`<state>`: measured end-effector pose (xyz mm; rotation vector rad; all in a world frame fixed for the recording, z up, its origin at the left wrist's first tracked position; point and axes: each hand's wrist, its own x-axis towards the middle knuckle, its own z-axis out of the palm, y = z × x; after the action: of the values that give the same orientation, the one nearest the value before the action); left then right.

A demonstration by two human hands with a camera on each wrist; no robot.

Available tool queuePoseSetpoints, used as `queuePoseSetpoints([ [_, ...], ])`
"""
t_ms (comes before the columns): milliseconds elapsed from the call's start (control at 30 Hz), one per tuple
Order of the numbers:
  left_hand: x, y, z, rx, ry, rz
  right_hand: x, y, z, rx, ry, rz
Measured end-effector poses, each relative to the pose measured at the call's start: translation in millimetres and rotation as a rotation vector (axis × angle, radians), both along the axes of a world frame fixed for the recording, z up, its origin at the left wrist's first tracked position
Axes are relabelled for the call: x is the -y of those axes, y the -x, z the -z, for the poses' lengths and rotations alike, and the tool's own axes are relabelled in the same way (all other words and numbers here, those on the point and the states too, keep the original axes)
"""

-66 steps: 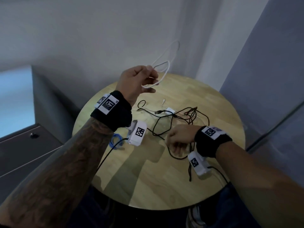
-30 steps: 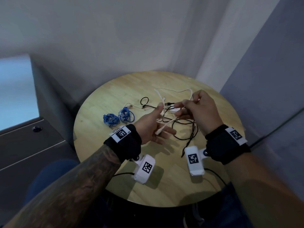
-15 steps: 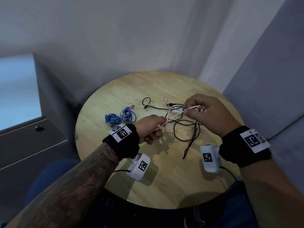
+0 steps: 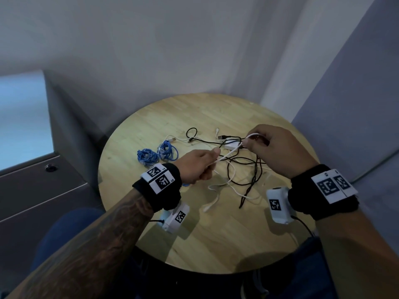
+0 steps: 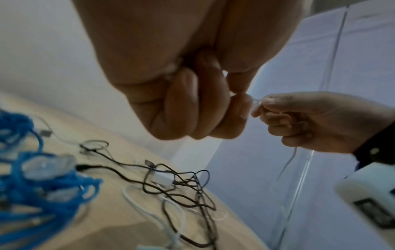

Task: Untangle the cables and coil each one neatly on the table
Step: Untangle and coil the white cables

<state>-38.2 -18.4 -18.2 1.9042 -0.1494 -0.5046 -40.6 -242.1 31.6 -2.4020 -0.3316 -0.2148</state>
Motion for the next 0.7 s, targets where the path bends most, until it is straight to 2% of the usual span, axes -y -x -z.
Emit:
queuePoseSetpoints([
  [133,1.9,8.4,-0.7,-0.064,0.388,0.207,0.0,-6.6,8.2,-0.011,-0.002,0.074],
  [233,1.6,9.5,-5.4,-0.131,0.553,0.261,-0.3,-10.5,20.3,-0.065,0.121,0.101],
  [367,-3.8,9.5,-18.5,-0.199,0.804,0.303,-18.4,-8.9,39.4,-0.133,0.175,-0.029],
  [467,-11.7,3.8,-21.8,-0.159,0.95,0.022,-44.0,3.5,51.3,-0.232,0.203,-0.186],
  [567,-20.8,-3.8,-14.8,-0.071,1.011,-0.277,-64.8,15.7,51.3,-0.26,0.189,-0.33],
  [700,-25.7,-10.6,-4.3,0.057,0.986,-0.472,-72.6,27.2,40.8,-0.298,0.232,-0.467],
])
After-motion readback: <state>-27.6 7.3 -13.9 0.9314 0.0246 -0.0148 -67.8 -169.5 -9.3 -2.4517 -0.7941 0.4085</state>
